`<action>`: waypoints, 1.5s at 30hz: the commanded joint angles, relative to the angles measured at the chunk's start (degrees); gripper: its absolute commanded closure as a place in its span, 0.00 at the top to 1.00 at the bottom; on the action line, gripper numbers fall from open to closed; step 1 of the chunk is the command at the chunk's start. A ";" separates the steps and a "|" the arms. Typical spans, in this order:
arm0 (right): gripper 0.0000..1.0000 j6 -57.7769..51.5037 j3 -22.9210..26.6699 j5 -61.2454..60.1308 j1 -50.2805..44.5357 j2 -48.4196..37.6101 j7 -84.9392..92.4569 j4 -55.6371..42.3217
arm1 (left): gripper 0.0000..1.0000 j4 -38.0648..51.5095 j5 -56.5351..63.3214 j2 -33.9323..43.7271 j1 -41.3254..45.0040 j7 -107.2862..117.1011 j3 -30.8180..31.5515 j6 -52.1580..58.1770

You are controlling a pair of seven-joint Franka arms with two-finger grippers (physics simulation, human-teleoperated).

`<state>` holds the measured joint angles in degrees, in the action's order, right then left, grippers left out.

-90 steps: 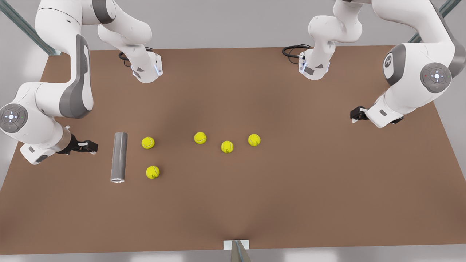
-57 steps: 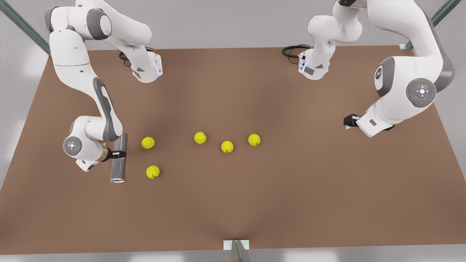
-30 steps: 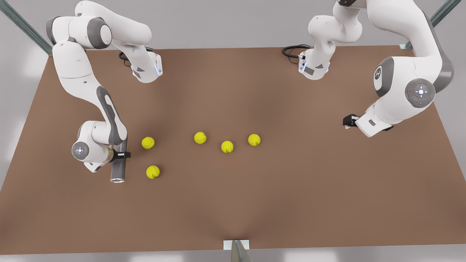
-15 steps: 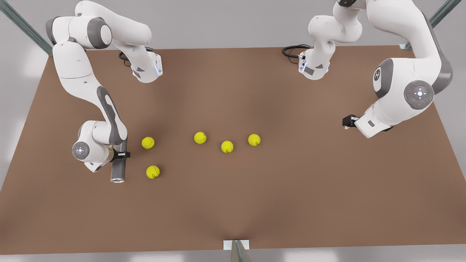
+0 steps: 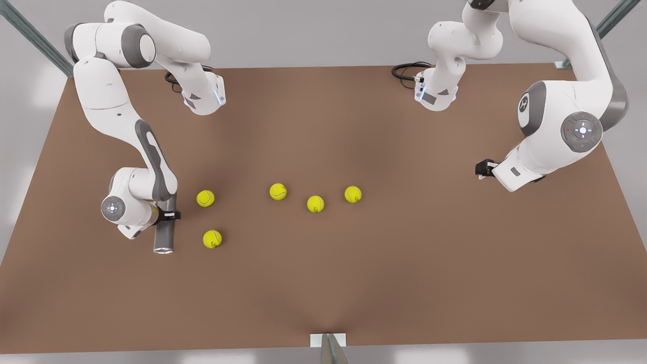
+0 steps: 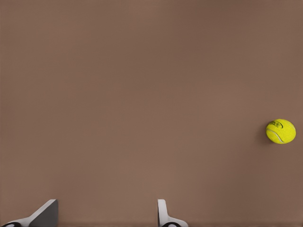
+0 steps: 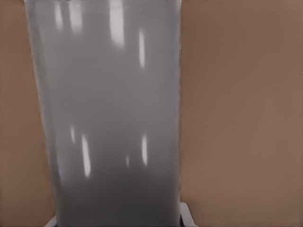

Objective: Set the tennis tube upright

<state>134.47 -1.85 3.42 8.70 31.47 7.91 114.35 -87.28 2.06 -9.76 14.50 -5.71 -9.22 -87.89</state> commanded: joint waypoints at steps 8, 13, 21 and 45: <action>0.81 -0.35 0.00 -0.08 0.00 0.00 0.00 0.00 | 1.00 0.00 -0.03 0.00 0.00 0.00 0.00 0.09; 0.74 -0.18 0.00 0.00 0.00 0.00 0.09 0.00 | 1.00 0.00 0.05 0.00 0.00 0.00 0.00 0.09; 0.74 -0.53 0.00 0.00 -0.09 -0.44 0.44 -0.09 | 1.00 0.00 -0.03 0.00 0.00 0.00 0.00 0.09; 0.76 -25.66 -5.80 1.94 -17.13 -3.96 2.81 -24.61 | 1.00 0.00 0.05 0.00 0.09 0.26 0.00 0.09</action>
<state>108.38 -7.65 5.48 -9.72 27.51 11.39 89.74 -87.28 2.03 -9.76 14.59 -5.45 -9.22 -87.80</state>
